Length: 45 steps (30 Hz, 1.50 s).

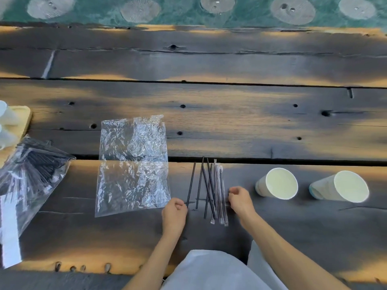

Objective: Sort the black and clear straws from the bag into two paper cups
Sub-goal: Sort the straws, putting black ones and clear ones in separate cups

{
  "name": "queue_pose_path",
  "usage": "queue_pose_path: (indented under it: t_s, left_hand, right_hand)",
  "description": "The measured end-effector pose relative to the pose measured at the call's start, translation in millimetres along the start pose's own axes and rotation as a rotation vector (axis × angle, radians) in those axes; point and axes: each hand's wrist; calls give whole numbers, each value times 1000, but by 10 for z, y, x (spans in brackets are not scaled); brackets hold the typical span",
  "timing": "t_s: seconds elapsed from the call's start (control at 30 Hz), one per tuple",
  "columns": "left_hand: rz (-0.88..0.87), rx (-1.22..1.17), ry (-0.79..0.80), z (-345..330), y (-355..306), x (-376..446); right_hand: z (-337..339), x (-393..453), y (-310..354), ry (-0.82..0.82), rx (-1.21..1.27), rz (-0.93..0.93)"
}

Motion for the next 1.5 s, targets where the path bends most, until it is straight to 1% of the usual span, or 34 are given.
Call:
queue_pose_path:
  t_s: [0.1,0.17,0.33,0.5,0.6,0.73,0.9,0.97,1.07,1.2,1.43,1.5]
  left_hand:
    - [-166,199,-16,-46,-211,149]
    - [-209,312,-44,-92,-293,240]
    - [-199,488,-18,-175,-449,325]
    - [-241,653,49,-293,-577,298]
    - [-227,672,65,-298,-635,302]
    - [-210,706,81,-297,-663,326]
    - [-180,664,112,-307,-600,354]
    - [-172,600,121,-306,-566,369]
    - [-177,492,129,-264,-525,403]
    - [-133,372,159,-238,-450,436]
    - [-96,241,171,-248,-418,407]
    - [-127,261,166,-217,-389,423]
  right_hand:
    - [56,-88,-45,-59,-129,94]
    - [50,-106,-94,-56,-151,119]
    - [36,-85,-155,-24,-146,98]
    - [-46,-86,-14,31,-129,102]
    - [-100,-51,65,48,-144,111]
    - [-175,0,143,54,-226,149]
    - [-301,65,325,95,-310,210]
    - [-338,79,397,116,-399,240]
    - [-406,110,457,84,-588,264]
    - [-468,146,483,43,-740,298]
    - [-473,197,450,-8,-794,278]
    - [-489,187,451,-29,-772,271]
Point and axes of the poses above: each hand's wrist, its own x-axis towards the middle knuckle, its own z-axis out of the back of the hand, y = z × x
